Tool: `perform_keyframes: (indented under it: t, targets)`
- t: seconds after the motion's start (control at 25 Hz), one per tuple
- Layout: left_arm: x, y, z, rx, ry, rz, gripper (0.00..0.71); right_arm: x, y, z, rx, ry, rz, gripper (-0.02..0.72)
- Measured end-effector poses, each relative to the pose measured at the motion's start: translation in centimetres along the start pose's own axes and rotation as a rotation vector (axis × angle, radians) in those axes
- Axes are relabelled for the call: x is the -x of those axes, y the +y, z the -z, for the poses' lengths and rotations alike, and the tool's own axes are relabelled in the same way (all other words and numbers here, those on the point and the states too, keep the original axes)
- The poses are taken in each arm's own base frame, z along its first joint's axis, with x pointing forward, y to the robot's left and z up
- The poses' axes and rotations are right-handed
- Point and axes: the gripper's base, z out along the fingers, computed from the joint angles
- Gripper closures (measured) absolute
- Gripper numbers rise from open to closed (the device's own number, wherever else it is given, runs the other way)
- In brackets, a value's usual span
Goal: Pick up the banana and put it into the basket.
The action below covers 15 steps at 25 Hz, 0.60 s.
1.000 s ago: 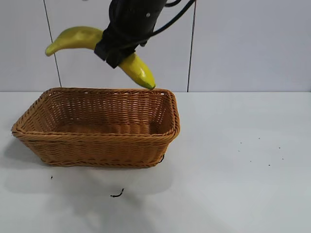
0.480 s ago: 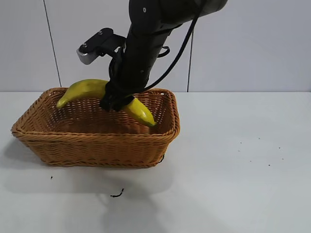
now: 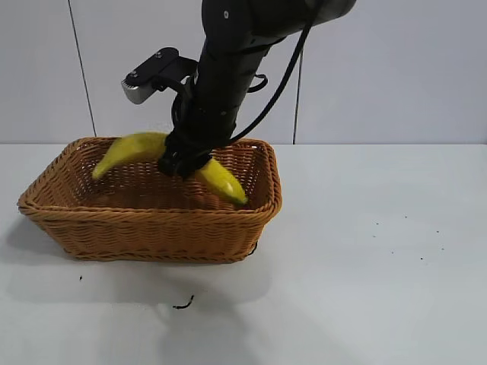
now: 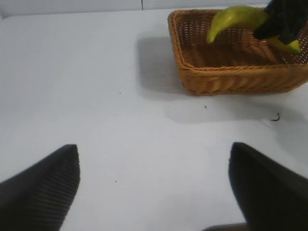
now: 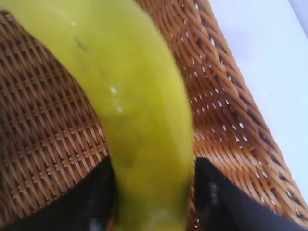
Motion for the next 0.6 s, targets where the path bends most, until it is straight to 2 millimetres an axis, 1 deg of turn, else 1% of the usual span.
perform_keyframes:
  t: [0.16,0.24,0.36,0.44,0.52,0.6]
  targets:
    - [0.0,0.0,0.0,0.0,0.0,0.0,0.075,1.5,-0.9,2.4,0.001,0.027,-0.125,0.014]
    - [0.0,0.0,0.0,0.0,0.0,0.0,0.075,2.6,-2.0,4.2,-0.011,0.024,-0.189,0.014]
    - [0.0,0.0,0.0,0.0,0.0,0.0,0.075,3.0,-4.3,6.2,-0.034,0.023,-0.302,0.014]
    - [0.0,0.0,0.0,0.0,0.0,0.0,0.075,2.6,-6.2,6.9,-0.057,0.019,-0.391,0.014]
    - [0.0,0.0,0.0,0.0,0.0,0.0,0.075,1.6,-8.3,7.3,-0.082,0.025,-0.481,0.014]
    - [0.0,0.0,0.0,0.0,0.0,0.0,0.075,-0.2,-10.8,7.5,-0.109,0.06,-0.575,0.014]
